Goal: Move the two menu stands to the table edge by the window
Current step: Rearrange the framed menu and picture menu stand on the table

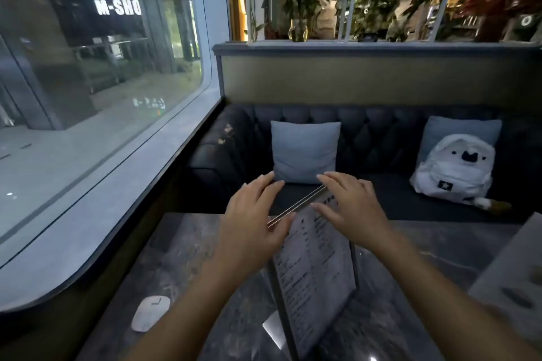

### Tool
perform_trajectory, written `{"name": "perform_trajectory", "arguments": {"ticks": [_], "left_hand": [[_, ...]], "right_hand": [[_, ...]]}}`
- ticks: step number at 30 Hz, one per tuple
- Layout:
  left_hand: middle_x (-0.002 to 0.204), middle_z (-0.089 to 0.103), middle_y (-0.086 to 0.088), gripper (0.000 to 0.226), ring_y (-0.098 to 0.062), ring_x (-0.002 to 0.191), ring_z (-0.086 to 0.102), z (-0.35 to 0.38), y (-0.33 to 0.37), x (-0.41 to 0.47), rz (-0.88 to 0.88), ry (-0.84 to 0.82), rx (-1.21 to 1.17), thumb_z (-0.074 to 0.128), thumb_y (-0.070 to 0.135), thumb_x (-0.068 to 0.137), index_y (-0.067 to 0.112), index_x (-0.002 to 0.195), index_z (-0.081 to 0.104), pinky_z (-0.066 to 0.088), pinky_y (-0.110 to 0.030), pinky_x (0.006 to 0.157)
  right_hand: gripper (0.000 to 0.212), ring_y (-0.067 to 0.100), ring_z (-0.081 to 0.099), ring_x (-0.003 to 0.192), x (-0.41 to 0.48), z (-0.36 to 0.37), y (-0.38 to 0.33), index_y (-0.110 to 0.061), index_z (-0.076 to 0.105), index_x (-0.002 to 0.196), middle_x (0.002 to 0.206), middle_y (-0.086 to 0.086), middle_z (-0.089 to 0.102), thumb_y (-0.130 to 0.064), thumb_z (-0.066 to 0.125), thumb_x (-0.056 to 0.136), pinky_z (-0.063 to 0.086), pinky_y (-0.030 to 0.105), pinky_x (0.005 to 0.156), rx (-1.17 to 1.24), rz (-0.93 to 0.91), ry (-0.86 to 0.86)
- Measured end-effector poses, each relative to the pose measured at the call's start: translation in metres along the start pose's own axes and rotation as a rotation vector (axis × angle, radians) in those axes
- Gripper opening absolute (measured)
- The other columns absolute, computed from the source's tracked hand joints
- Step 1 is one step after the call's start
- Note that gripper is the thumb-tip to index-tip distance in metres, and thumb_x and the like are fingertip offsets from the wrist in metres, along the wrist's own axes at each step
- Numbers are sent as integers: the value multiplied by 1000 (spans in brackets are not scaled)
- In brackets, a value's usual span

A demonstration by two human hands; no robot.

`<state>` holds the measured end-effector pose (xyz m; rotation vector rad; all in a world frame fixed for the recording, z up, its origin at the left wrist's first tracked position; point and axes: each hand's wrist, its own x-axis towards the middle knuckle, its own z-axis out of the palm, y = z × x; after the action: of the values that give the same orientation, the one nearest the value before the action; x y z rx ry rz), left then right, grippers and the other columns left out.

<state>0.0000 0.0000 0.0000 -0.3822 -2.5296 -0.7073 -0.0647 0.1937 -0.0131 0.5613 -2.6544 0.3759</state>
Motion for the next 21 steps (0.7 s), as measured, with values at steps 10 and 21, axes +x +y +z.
{"name": "perform_trajectory", "arguments": {"ticks": [10, 21], "left_hand": [[81, 65, 0, 6, -15, 76, 57, 16, -4, -5, -16, 18, 19, 62, 19, 82, 16, 85, 66, 40, -29, 76], [81, 67, -1, 10, -20, 80, 59, 27, -5, 13, -99, 36, 11, 60, 21, 84, 16, 81, 68, 37, -32, 80]], "right_hand": [[43, 6, 40, 124, 11, 9, 7, -25, 57, 109, 119, -9, 60, -56, 49, 79, 15, 26, 91, 95, -42, 3], [57, 9, 44, 80, -1, 5, 12, -22, 59, 75, 79, -11, 56, -74, 40, 62, 10, 26, 69, 80, 102, 209]]}}
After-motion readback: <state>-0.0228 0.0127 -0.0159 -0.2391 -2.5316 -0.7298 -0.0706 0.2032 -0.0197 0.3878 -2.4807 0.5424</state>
